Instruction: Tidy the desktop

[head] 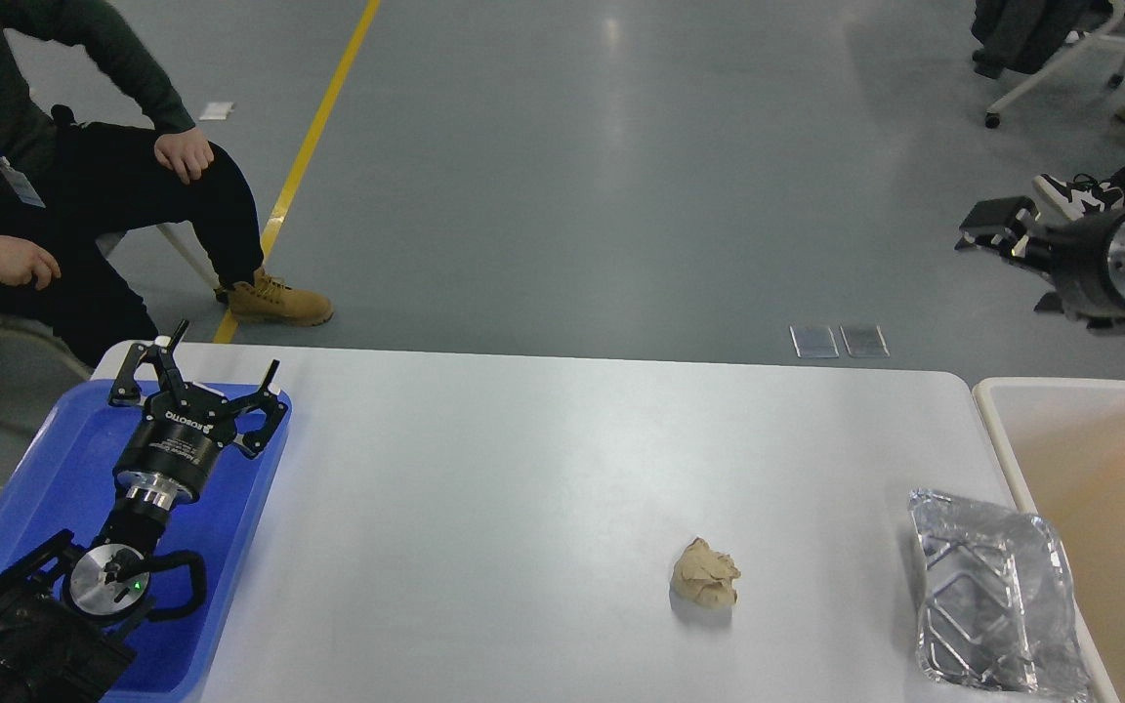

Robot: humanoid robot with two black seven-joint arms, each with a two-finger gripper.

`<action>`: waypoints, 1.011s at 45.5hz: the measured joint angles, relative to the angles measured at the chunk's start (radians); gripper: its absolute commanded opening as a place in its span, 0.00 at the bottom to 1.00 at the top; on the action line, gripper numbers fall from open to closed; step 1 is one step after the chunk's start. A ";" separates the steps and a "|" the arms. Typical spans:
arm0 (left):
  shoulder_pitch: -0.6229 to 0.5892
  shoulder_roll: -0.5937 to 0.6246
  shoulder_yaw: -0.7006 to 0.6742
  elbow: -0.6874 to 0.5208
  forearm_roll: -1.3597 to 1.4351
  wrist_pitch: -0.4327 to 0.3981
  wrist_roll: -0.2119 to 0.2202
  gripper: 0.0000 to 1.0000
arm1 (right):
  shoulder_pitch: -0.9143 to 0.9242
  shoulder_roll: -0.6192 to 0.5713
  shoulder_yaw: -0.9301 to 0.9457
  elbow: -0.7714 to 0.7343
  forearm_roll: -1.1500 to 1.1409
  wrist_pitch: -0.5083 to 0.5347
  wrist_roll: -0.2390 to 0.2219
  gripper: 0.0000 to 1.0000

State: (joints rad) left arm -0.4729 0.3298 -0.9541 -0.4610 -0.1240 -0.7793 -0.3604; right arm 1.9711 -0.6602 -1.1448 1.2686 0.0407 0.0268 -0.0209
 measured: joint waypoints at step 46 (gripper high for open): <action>0.001 0.000 0.000 0.001 0.000 0.000 -0.001 0.99 | 0.361 0.172 -0.111 0.263 -0.228 0.464 0.006 1.00</action>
State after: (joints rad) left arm -0.4715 0.3298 -0.9541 -0.4602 -0.1243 -0.7792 -0.3615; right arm 2.3326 -0.4878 -1.2554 1.5320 -0.1877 0.4911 -0.0149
